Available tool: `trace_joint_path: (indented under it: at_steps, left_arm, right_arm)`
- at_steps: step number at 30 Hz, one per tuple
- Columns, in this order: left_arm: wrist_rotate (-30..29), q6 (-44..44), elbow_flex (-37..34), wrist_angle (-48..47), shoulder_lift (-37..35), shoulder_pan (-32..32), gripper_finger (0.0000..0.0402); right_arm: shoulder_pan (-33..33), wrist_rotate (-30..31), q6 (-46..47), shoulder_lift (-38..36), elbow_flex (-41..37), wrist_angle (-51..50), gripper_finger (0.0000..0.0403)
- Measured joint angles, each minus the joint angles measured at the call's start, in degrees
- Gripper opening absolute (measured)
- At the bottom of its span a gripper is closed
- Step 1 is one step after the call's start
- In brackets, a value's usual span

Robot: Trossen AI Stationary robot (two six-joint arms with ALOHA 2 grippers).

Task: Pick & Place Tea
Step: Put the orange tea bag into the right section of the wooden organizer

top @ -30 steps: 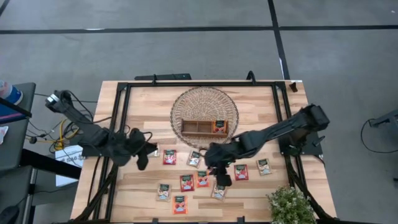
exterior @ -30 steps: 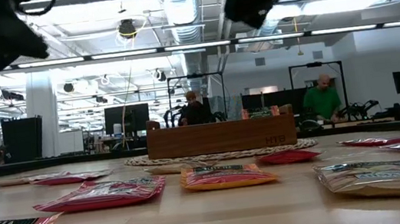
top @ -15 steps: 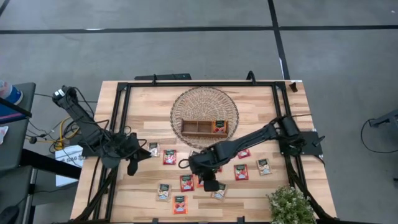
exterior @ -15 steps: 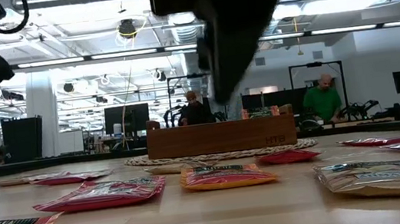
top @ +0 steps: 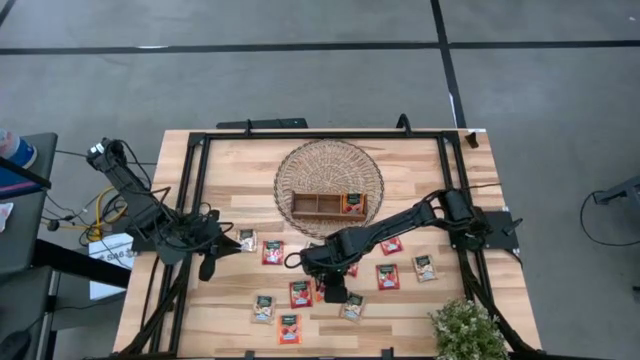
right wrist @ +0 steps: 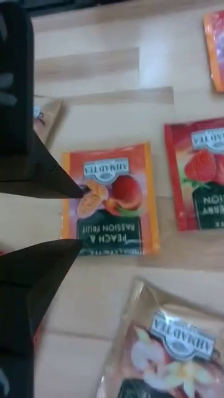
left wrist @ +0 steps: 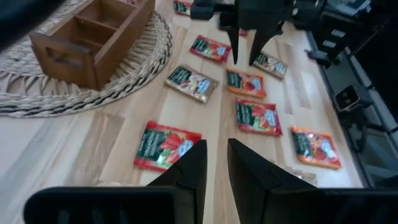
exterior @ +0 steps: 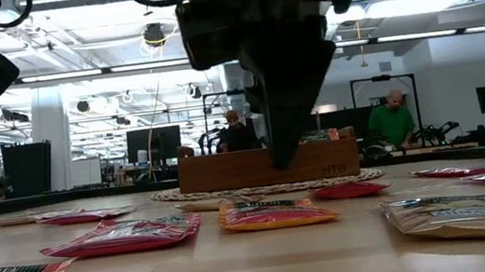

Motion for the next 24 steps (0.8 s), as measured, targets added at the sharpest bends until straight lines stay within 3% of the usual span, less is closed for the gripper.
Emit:
trace_joint_path:
  at_steps: [5, 18, 24]
  left_arm:
    - [0.0, 0.01, 0.02, -0.58, 0.02, -0.01, 0.0055]
    - [0.02, 0.01, 0.02, -0.61, 0.02, 0.01, 0.0055]
    - [0.15, -0.1, 0.04, -0.41, 0.02, -0.01, 0.0055]
  right_arm:
    - [0.0, 3.12, -0.04, 0.0, 0.04, 0.53, 0.0107]
    - [-0.67, 4.36, -2.51, 3.17, -0.07, 2.77, 0.0107]
    - [-0.45, 0.62, -3.47, 6.88, 0.52, 3.28, 0.0106]
